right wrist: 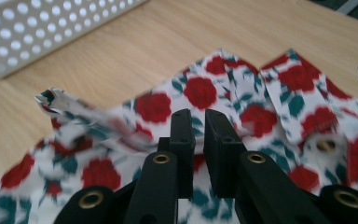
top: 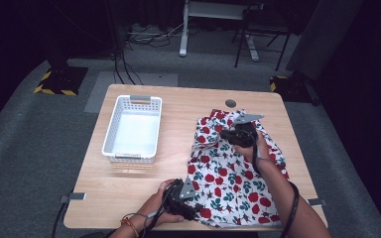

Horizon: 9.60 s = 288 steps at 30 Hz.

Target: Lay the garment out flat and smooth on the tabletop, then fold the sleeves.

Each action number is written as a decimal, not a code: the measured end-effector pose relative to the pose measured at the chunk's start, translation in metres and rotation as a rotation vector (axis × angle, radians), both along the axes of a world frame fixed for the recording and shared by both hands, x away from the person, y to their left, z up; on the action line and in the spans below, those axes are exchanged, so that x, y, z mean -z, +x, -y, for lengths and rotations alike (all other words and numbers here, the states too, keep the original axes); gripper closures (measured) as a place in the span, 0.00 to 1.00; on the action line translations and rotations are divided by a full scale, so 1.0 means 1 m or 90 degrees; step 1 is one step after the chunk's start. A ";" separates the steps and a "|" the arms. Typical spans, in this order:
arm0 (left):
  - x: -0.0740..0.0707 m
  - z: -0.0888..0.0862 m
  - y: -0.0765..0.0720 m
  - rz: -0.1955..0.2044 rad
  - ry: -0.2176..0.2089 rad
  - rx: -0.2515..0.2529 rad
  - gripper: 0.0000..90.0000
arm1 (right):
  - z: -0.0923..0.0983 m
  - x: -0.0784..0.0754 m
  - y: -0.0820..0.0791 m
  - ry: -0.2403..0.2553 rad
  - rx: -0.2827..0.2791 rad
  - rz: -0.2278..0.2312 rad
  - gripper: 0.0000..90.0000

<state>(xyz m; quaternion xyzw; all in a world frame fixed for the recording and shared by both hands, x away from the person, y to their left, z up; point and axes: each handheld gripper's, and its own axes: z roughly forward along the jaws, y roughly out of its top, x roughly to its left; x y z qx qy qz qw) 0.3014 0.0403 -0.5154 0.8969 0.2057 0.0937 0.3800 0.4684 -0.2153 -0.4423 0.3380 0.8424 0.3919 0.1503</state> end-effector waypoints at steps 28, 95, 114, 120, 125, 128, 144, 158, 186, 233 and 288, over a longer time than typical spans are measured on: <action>-0.014 0.062 0.108 0.039 0.081 -0.121 0.33 | 0.156 0.050 -0.046 -0.142 0.101 -0.030 0.42; -0.023 0.035 0.242 -0.075 0.058 -0.317 0.74 | 0.070 0.046 0.106 -0.092 0.233 -0.115 0.58; -0.061 0.050 0.249 -0.004 0.078 -0.310 0.94 | 0.059 0.019 0.099 -0.053 0.210 -0.033 0.97; -0.087 0.047 0.245 0.019 0.044 -0.297 0.94 | 0.060 -0.003 0.094 -0.030 0.205 0.005 0.97; -0.102 0.041 0.231 0.041 0.014 -0.268 0.94 | 0.061 -0.020 0.083 -0.013 0.176 0.025 0.97; -0.107 0.038 0.221 0.048 0.016 -0.243 0.93 | 0.062 -0.028 0.072 -0.008 0.147 0.030 0.97; -0.092 0.016 0.126 0.080 0.021 -0.089 0.90 | 0.072 -0.030 -0.023 0.020 -0.019 0.065 0.97; -0.039 -0.005 0.064 0.061 0.005 -0.082 0.89 | 0.083 0.014 -0.083 -0.017 -0.097 0.022 0.94; -0.028 -0.003 0.074 0.047 0.023 -0.104 0.60 | 0.095 0.045 -0.090 -0.075 -0.023 0.014 0.69; -0.064 0.034 0.101 0.098 0.007 -0.081 0.88 | 0.059 0.001 -0.068 0.007 -0.099 0.030 0.95; -0.009 0.003 0.020 0.025 0.051 -0.006 0.36 | 0.077 0.048 -0.093 -0.110 -0.115 -0.027 0.38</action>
